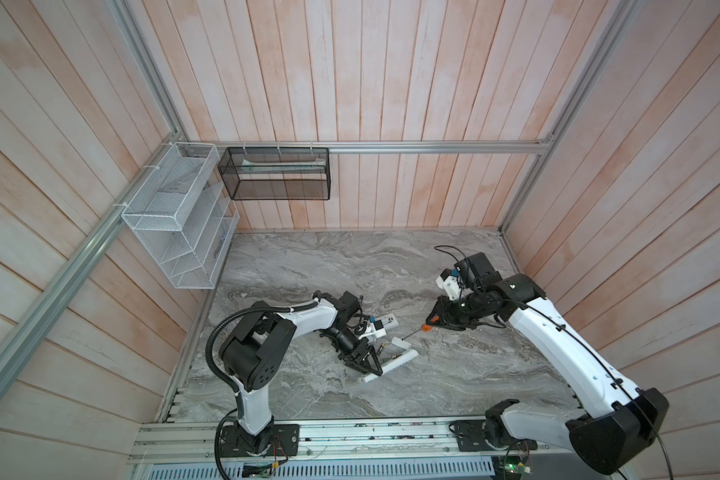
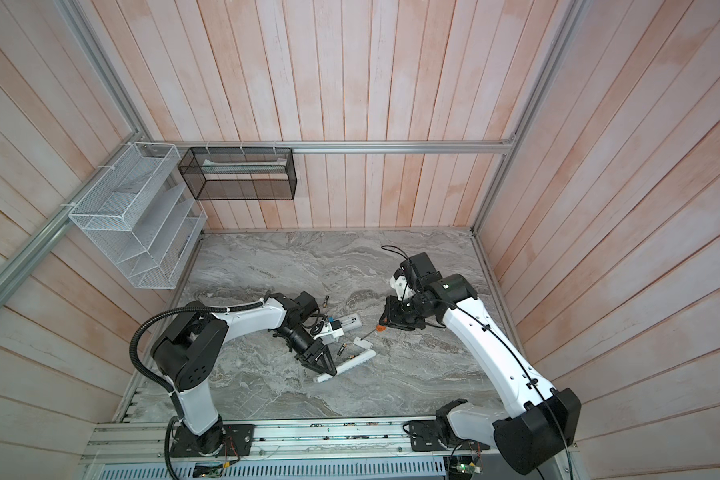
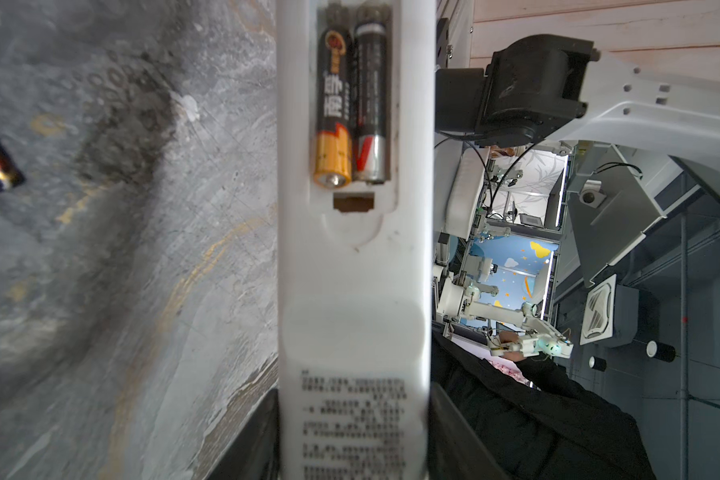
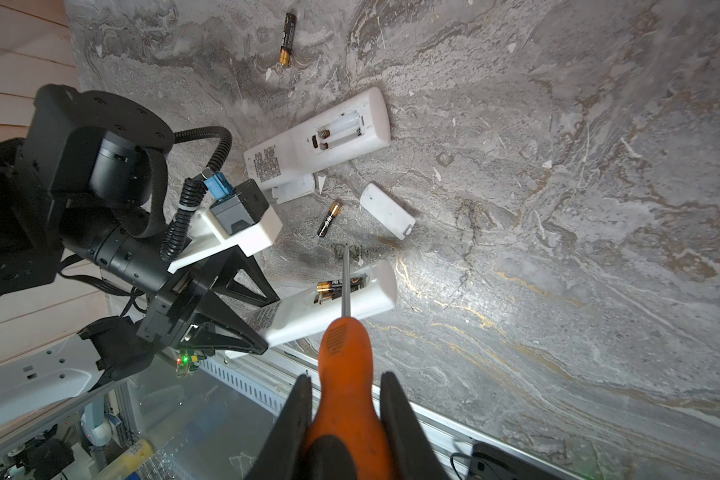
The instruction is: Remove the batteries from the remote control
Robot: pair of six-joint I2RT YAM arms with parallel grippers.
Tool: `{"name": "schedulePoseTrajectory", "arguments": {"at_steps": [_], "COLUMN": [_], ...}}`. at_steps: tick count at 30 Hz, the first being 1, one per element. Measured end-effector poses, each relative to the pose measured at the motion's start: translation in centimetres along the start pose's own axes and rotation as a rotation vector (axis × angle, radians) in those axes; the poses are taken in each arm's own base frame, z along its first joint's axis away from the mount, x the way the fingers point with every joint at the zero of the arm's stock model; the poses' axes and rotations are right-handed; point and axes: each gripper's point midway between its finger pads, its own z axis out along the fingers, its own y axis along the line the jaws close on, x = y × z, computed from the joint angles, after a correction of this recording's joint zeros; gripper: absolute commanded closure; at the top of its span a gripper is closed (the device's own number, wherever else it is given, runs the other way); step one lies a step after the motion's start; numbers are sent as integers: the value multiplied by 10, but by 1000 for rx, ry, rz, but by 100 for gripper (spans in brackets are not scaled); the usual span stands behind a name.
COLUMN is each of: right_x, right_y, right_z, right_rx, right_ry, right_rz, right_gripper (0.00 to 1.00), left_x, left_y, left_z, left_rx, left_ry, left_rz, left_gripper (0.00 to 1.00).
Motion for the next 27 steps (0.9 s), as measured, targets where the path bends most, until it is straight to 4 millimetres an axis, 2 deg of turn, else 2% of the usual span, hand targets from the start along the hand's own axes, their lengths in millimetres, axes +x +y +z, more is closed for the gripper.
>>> {"name": "schedulePoseTrajectory", "arguments": {"at_steps": [5, 12, 23, 27], "right_x": [0, 0, 9, 16], "right_y": [0, -1, -5, -4], "right_z": [0, 1, 4, 5], "right_rx": [0, 0, 1, -2], "right_ry": [-1, -3, 25, 50], "right_rz": [0, 0, -47, -89], "right_gripper": [95, 95, 95, 95], "left_x": [10, 5, 3, 10], "left_y": [13, 16, 55, 71], "left_z": [5, -1, -20, -9], "left_rx": [3, -11, -580, -732], "left_ry": [22, 6, 41, 102], "left_rz": [-68, -69, 307, 440], "left_gripper": [90, 90, 91, 92]}}
